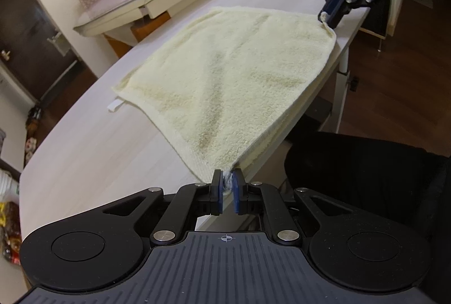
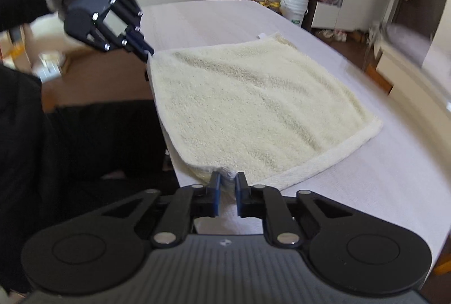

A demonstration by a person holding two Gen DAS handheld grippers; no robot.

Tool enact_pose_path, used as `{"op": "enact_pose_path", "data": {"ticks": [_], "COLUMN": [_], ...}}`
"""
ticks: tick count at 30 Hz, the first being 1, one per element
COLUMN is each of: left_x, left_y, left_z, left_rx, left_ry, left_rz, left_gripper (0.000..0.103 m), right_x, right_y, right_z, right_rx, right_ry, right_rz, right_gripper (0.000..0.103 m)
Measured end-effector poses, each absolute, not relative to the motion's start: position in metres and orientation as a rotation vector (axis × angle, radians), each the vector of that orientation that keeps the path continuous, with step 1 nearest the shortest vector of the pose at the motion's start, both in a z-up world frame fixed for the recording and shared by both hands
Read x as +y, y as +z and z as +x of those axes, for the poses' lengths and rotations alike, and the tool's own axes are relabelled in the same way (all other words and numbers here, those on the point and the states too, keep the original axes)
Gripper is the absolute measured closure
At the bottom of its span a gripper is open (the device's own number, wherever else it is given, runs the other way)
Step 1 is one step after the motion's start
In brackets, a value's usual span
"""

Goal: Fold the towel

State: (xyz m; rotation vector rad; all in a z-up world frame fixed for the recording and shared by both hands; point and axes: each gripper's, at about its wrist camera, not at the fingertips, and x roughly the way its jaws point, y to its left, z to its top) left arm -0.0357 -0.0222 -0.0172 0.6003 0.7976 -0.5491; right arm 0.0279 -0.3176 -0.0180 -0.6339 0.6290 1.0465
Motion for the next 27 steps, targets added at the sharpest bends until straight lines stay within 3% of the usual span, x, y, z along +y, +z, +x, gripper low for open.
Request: {"op": "enact_pose_path", "data": {"ticks": [10, 27], "left_x": [-0.012, 0.003], "left_y": [-0.009, -0.009], "left_z": [-0.041, -0.048], "left_rx": [0.829, 0.821], "left_ry": [-0.519, -0.459], "left_rz": [0.393, 0.186], "left_gripper": [0.095, 0.095], "right_x": [-0.302, -0.19], "right_y": [0.007, 0.035], "right_z": [-0.006, 0.097], "right_rx": [0.297, 0.123], "right_ry": [0.821, 0.983], "right_rz": [-0.92, -1.195], "right_gripper": [0.096, 0.096]}}
